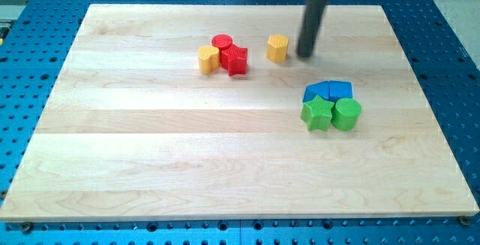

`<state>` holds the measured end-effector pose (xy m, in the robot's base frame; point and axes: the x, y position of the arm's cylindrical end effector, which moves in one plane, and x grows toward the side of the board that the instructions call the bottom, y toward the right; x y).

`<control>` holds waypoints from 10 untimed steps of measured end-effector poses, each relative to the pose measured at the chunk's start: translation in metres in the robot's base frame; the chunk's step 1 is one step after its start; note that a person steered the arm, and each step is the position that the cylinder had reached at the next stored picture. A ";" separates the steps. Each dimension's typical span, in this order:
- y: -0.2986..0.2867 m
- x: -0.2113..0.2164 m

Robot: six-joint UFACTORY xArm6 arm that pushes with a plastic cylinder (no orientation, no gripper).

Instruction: Slide the hexagon to the top left side of the board

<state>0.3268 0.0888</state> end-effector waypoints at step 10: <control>-0.294 -0.066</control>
<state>0.2605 -0.2051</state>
